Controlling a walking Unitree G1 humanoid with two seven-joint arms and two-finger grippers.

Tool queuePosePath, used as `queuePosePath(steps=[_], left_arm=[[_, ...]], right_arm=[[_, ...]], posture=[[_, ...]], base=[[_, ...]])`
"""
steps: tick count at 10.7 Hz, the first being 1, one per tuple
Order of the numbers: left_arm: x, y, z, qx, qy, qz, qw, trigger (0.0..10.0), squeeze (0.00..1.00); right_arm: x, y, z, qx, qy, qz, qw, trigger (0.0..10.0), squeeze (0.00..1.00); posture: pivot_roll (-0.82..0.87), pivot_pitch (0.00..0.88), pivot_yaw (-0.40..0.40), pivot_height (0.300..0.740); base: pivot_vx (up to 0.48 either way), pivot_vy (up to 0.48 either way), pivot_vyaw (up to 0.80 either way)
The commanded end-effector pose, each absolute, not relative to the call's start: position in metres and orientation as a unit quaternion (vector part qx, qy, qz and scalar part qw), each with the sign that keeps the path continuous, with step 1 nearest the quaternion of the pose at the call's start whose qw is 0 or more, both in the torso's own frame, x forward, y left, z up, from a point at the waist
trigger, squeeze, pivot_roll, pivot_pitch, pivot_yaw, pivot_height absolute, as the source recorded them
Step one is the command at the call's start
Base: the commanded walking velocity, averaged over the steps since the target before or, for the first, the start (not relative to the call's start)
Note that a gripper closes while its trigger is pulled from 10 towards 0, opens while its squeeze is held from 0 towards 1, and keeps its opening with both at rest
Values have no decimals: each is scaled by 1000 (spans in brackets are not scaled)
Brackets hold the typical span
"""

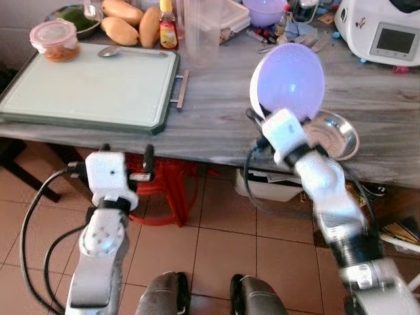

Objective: Setting the table

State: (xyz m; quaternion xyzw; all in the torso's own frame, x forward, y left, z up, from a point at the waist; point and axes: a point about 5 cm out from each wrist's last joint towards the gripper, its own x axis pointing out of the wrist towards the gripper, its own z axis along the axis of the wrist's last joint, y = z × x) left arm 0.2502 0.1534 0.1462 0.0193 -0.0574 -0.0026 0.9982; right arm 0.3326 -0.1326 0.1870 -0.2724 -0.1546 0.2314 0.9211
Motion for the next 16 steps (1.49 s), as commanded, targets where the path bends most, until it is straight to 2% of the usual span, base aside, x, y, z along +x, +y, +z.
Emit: queuePosePath(steps=[1,3,5,12,13,16], left_arm=[[249,152,149,21,-61,-3,998,10000,0],[248,152,149,21,-59,-9,998,10000,0],[249,150,150,20,-60,-15,998,10000,0],[250,147,145,12,-45,-23,999,10000,0],[251,146,145,10,-44,-25,999,10000,0],[251,146,145,9,-43,-26,999,10000,0]], right_arm=[[336,-137,185,-273,-137,230,924,10000,0],[350,-141,183,-261,-90,244,930,10000,0],[355,-135,185,-262,-67,291,917,10000,0],[354,-147,171,-273,18,296,915,10000,0],[353,-149,169,-272,23,297,915,10000,1000],[355,-150,173,-281,18,292,914,10000,1000]], posture=[[-6,216,-11,740],[-4,220,-7,740],[-3,226,0,740],[-9,232,-8,740],[-9,232,-8,740],[-11,226,-8,740]], base=[[0,0,0],[0,0,0],[0,0,0],[0,0,0],[0,0,0],[0,0,0]])
